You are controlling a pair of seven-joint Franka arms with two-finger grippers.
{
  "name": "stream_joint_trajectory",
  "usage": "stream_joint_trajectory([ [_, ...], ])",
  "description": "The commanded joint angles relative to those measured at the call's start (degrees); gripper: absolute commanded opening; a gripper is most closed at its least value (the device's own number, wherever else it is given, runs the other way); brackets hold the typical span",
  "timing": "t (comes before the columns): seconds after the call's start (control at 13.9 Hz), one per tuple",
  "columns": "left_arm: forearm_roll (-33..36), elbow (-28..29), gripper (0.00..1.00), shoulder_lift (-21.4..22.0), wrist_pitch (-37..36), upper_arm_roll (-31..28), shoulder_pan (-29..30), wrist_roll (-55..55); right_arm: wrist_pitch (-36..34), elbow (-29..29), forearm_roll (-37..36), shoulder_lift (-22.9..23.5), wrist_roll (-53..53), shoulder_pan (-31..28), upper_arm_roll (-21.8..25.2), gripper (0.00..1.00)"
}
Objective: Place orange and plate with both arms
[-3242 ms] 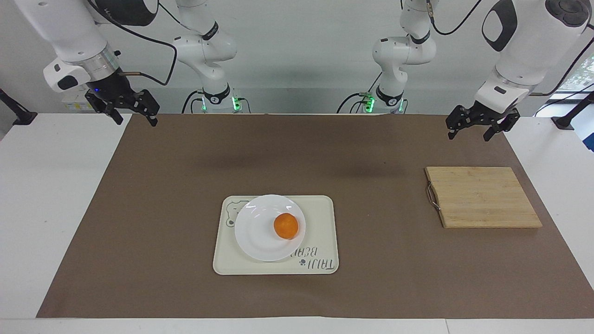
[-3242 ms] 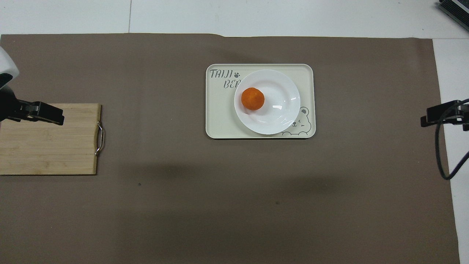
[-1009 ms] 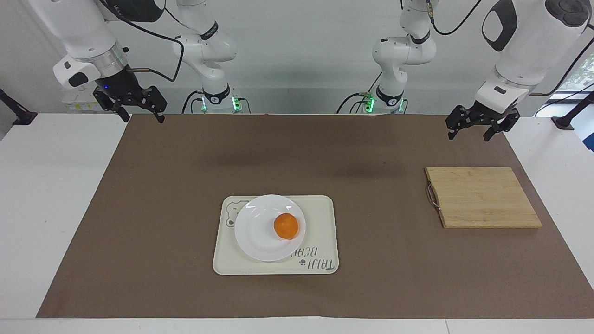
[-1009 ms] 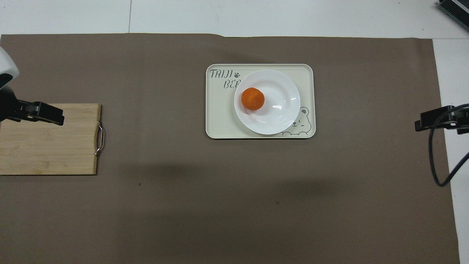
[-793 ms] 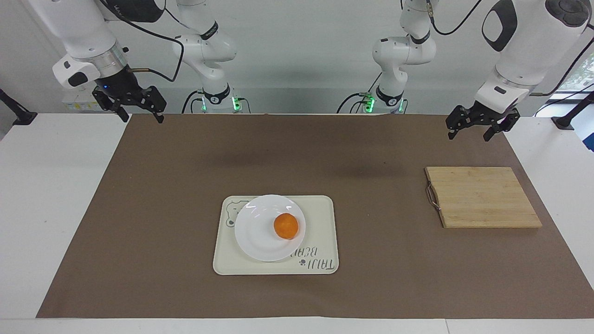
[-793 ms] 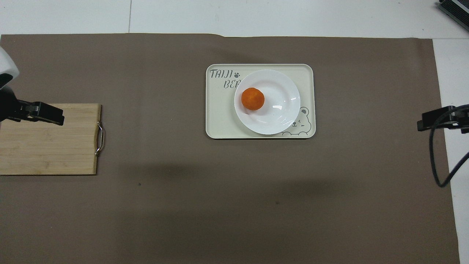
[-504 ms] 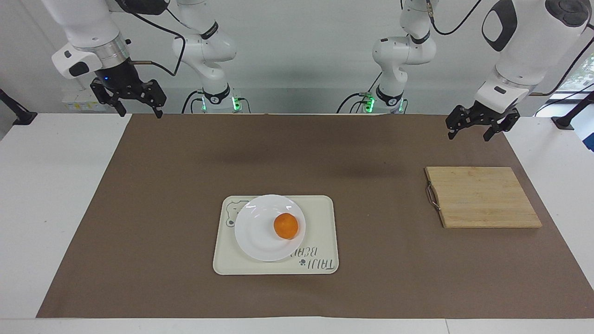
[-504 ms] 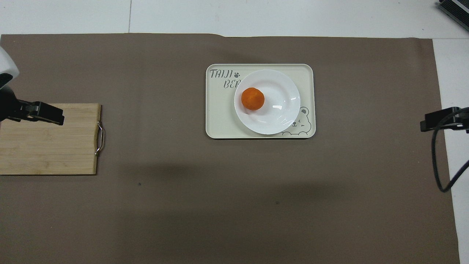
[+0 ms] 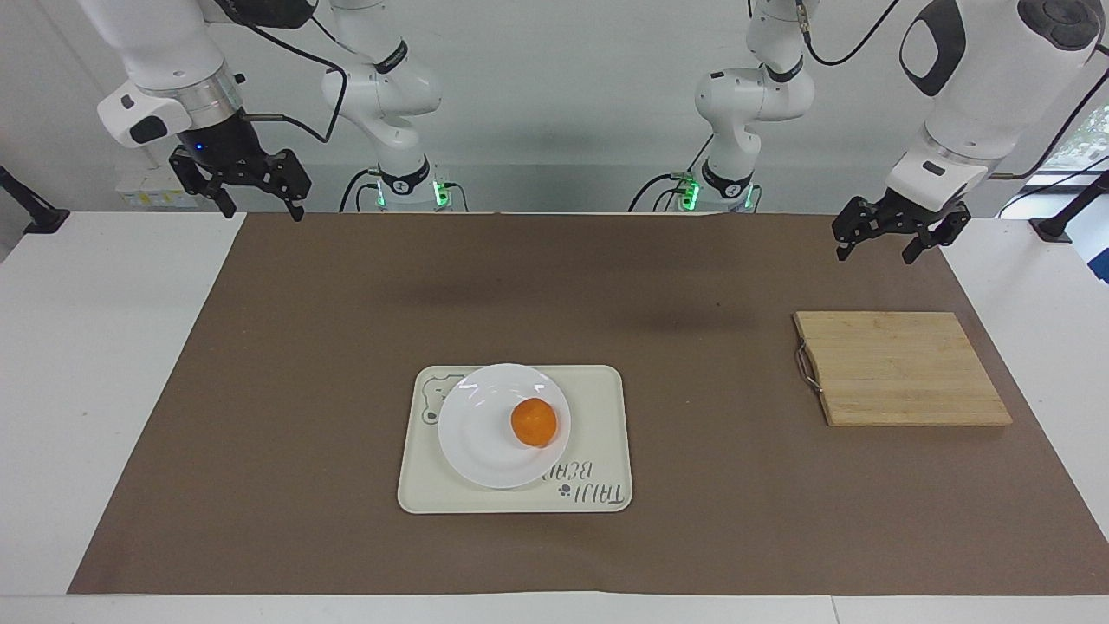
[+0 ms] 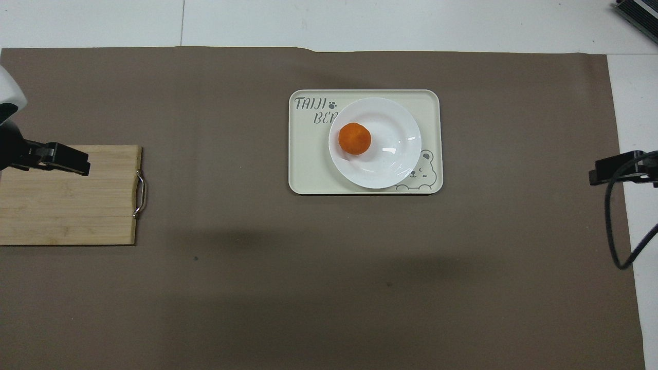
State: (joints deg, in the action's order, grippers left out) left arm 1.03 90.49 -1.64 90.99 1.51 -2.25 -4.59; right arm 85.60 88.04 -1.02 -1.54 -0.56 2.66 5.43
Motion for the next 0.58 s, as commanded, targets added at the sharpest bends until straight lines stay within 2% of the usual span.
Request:
stream_joint_trajectory([
  [0.0, -0.8, -0.6, 1.0, -0.1, -1.0, 0.3, 0.8, -1.0, 0.1, 1.0, -0.6, -0.8, -0.8, 0.1, -0.1, 1.0],
  [0.5, -0.8, -0.6, 1.0, -0.1, -1.0, 0.3, 0.8, -1.0, -0.3, 1.3, 0.2, -0.8, -1.3, 0.1, 0.7, 1.0],
])
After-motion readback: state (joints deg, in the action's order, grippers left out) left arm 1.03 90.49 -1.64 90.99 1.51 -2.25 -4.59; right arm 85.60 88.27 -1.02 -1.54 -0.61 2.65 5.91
